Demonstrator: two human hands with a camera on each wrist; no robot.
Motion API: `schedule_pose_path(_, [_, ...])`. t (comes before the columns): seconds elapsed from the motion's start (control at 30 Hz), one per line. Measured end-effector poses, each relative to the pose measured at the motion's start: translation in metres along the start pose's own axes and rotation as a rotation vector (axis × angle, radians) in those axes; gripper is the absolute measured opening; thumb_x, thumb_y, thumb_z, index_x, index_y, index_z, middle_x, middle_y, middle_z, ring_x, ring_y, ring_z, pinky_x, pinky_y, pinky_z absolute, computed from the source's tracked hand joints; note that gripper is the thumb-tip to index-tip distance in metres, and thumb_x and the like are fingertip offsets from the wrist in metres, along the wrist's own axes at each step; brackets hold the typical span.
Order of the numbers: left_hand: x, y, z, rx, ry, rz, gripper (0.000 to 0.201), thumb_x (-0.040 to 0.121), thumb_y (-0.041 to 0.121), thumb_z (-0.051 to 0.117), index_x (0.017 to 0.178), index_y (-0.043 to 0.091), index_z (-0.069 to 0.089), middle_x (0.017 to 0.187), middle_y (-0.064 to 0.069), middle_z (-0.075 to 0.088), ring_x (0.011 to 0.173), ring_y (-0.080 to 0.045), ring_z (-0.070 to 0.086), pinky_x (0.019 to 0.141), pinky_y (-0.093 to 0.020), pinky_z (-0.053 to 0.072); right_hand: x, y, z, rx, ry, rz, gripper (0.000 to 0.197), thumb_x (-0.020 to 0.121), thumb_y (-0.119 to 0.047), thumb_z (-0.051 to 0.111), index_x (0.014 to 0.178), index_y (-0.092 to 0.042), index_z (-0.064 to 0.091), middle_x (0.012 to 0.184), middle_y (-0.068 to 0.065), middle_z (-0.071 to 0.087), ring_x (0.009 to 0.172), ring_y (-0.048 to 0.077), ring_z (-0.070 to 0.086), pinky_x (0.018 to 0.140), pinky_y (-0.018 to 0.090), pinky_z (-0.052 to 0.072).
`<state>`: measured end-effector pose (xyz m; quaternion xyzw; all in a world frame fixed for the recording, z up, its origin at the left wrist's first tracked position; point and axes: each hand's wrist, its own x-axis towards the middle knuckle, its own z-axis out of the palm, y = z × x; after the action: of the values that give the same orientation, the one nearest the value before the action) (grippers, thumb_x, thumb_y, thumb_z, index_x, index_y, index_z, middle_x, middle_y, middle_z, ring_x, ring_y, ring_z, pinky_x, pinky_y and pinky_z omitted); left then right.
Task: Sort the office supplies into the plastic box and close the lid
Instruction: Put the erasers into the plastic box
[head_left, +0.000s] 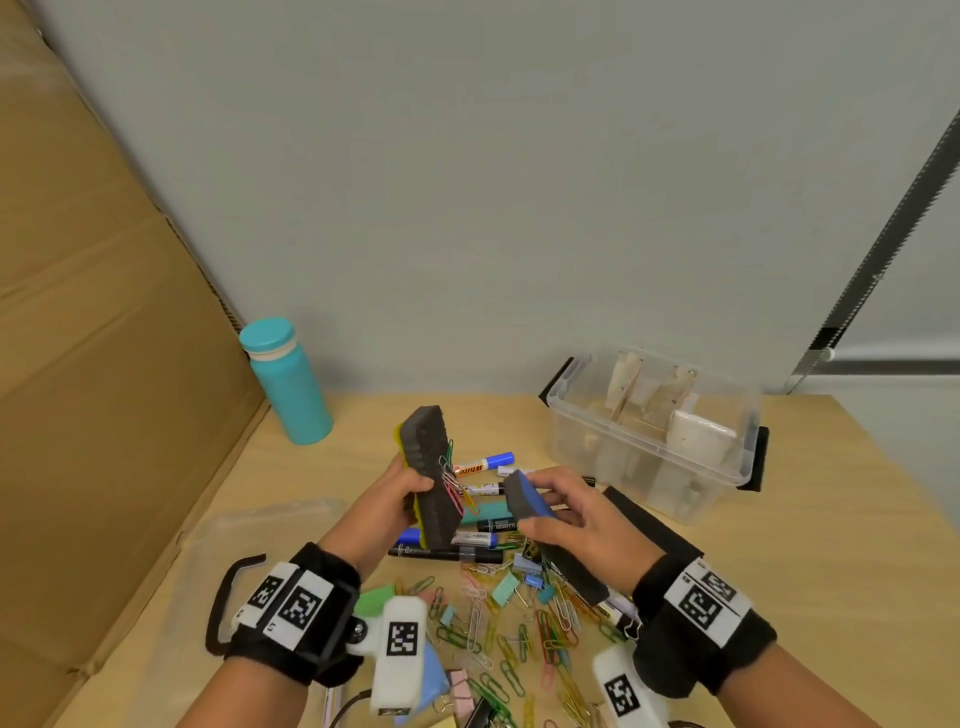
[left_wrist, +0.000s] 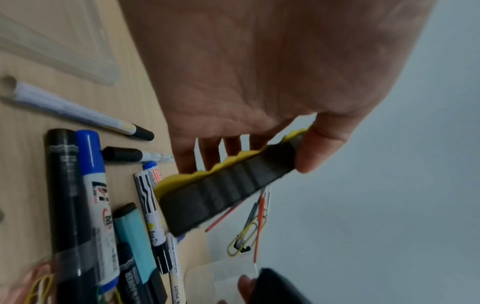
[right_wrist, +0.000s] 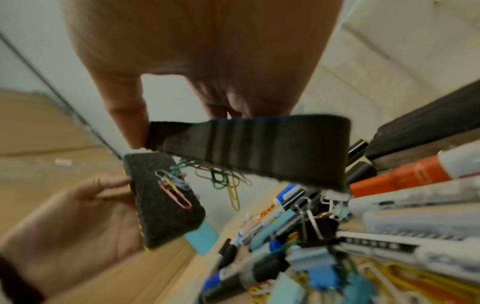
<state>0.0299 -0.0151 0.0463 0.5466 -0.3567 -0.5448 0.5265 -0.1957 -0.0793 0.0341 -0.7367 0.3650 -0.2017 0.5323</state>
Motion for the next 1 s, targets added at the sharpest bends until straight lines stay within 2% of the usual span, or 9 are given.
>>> schedule_pose_path(0.13, [0.002, -0.005, -0.001, -0.105, 0.016, -0.009, 0.062, 0.068, 0.017, 0.047, 0.129, 0.012, 0.043, 0.108, -0.006, 0.057, 0.095, -0.017, 0.055, 0.082, -0.032, 0.047, -0.01, 0.011, 0.007, -0.189, 0.01, -0.078, 0.061, 0.068, -0.041, 0.069, 0.125, -0.031, 0.048, 0.124, -0.017, 0.049, 0.114, -0.001, 0.051, 0.103, 0.032, 0.044])
schedule_pose_path(0.2, [0.002, -0.007, -0.002, -0.155, 0.012, -0.04, 0.052, 0.078, 0.012, 0.048, 0.129, 0.008, 0.044, 0.114, -0.008, 0.058, 0.099, -0.019, 0.056, 0.086, -0.034, 0.047, -0.013, 0.008, 0.011, -0.311, 0.015, -0.133, 0.065, 0.068, -0.038, 0.068, 0.127, -0.035, 0.041, 0.126, -0.018, 0.045, 0.11, 0.003, 0.053, 0.095, 0.033, 0.049])
schedule_pose_path(0.27, [0.003, -0.011, -0.001, -0.164, 0.01, -0.073, 0.039, 0.091, 0.006, 0.038, 0.129, 0.007, 0.046, 0.12, -0.009, 0.057, 0.104, -0.021, 0.055, 0.089, -0.038, 0.047, -0.014, 0.002, 0.015, -0.45, 0.0, -0.209, 0.068, 0.067, -0.041, 0.065, 0.128, -0.034, 0.035, 0.127, -0.017, 0.04, 0.102, 0.008, 0.055, 0.084, 0.035, 0.052])
schedule_pose_path(0.33, [0.006, -0.016, -0.002, -0.161, 0.017, -0.117, 0.042, 0.093, 0.004, 0.033, 0.133, 0.002, 0.043, 0.122, -0.017, 0.055, 0.108, -0.027, 0.052, 0.094, -0.046, 0.044, -0.011, -0.005, 0.018, -0.56, -0.027, -0.284, 0.069, 0.067, -0.045, 0.061, 0.129, -0.029, 0.035, 0.134, -0.015, 0.034, 0.101, 0.012, 0.054, 0.079, 0.035, 0.052])
schedule_pose_path(0.47, [0.009, -0.02, 0.0, -0.199, 0.036, -0.141, 0.045, 0.092, 0.005, 0.033, 0.136, -0.001, 0.04, 0.117, -0.019, 0.053, 0.107, -0.029, 0.051, 0.084, -0.044, 0.048, -0.004, -0.012, 0.021, -0.674, -0.094, -0.333, 0.067, 0.067, -0.046, 0.062, 0.124, -0.021, 0.038, 0.14, -0.015, 0.03, 0.098, 0.01, 0.052, 0.073, 0.027, 0.043])
schedule_pose_path(0.6, [0.005, -0.022, 0.006, -0.276, 0.003, -0.096, 0.04, 0.091, 0.008, 0.033, 0.127, -0.001, 0.047, 0.115, -0.018, 0.053, 0.102, -0.026, 0.05, 0.08, -0.042, 0.048, -0.003, -0.01, 0.027, -0.743, -0.13, -0.397, 0.062, 0.066, -0.046, 0.064, 0.116, -0.013, 0.045, 0.14, -0.006, 0.031, 0.109, 0.017, 0.051, 0.078, 0.036, 0.048])
schedule_pose_path(0.7, [0.002, -0.022, 0.008, -0.305, 0.005, -0.084, 0.034, 0.091, 0.008, 0.032, 0.118, 0.001, 0.052, 0.111, -0.018, 0.055, 0.1, -0.027, 0.051, 0.084, -0.046, 0.047, -0.009, -0.005, 0.03, -0.836, -0.164, -0.44, 0.061, 0.068, -0.046, 0.065, 0.116, -0.012, 0.047, 0.145, -0.001, 0.029, 0.109, 0.011, 0.047, 0.072, 0.022, 0.036])
schedule_pose_path(0.83, [0.0, -0.022, 0.006, -0.347, -0.005, -0.089, 0.034, 0.091, 0.009, 0.032, 0.116, 0.004, 0.054, 0.113, -0.018, 0.055, 0.108, -0.03, 0.05, 0.098, -0.056, 0.043, -0.017, 0.003, 0.026, -0.928, -0.219, -0.44, 0.059, 0.067, -0.044, 0.063, 0.115, -0.013, 0.045, 0.143, 0.004, 0.035, 0.11, 0.015, 0.046, 0.076, 0.021, 0.033])
schedule_pose_path(1.0, [0.001, -0.021, 0.005, -0.359, 0.005, -0.094, 0.034, 0.093, 0.01, 0.03, 0.122, 0.004, 0.049, 0.115, -0.018, 0.056, 0.109, -0.03, 0.053, 0.089, -0.049, 0.05, -0.019, 0.007, 0.017, -0.945, -0.231, -0.398, 0.064, 0.069, -0.043, 0.062, 0.122, -0.012, 0.046, 0.14, 0.003, 0.038, 0.121, 0.02, 0.046, 0.097, 0.027, 0.041])
